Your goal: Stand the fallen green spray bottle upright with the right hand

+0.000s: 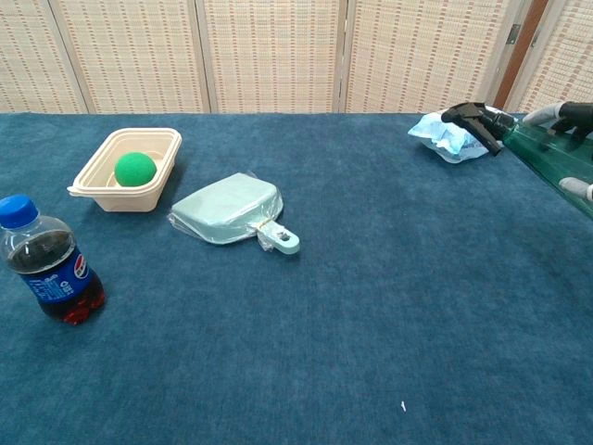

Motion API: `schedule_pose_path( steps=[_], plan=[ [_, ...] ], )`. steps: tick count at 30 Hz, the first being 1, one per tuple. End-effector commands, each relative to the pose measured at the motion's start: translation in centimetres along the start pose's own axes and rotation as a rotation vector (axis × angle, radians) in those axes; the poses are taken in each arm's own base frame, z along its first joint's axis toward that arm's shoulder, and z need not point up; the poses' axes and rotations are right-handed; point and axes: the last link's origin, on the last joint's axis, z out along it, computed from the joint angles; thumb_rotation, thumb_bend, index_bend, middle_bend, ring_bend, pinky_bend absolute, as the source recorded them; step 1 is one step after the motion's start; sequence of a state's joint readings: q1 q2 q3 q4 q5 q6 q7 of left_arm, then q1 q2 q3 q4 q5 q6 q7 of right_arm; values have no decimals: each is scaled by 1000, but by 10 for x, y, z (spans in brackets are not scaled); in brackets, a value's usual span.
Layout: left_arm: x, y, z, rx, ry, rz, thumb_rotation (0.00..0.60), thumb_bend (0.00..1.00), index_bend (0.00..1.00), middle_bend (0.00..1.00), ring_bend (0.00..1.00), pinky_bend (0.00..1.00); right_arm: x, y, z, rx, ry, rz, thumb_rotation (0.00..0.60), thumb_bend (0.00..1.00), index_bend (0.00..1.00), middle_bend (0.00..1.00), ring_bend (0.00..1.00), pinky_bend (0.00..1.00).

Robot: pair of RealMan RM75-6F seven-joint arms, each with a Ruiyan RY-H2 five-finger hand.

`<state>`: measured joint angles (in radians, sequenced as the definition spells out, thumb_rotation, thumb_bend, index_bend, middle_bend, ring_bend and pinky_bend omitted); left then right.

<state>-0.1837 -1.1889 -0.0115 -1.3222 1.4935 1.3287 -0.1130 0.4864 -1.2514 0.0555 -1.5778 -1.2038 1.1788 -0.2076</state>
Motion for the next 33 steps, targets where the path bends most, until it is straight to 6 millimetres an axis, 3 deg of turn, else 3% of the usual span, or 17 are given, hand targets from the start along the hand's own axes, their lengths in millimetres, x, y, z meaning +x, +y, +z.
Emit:
schedule_pose_path(
  steps=[1, 33],
  plan=[
    [-1, 1, 0, 1, -5, 2, 600, 612, 63, 0, 0, 0, -1, 3, -6, 15, 46, 46, 600, 365, 153, 324, 275, 408],
    [-5, 2, -3, 27, -30, 18, 600, 612, 63, 0, 0, 0, -32, 9, -14, 181, 349, 421, 600, 357, 153, 324, 275, 408]
  ],
)
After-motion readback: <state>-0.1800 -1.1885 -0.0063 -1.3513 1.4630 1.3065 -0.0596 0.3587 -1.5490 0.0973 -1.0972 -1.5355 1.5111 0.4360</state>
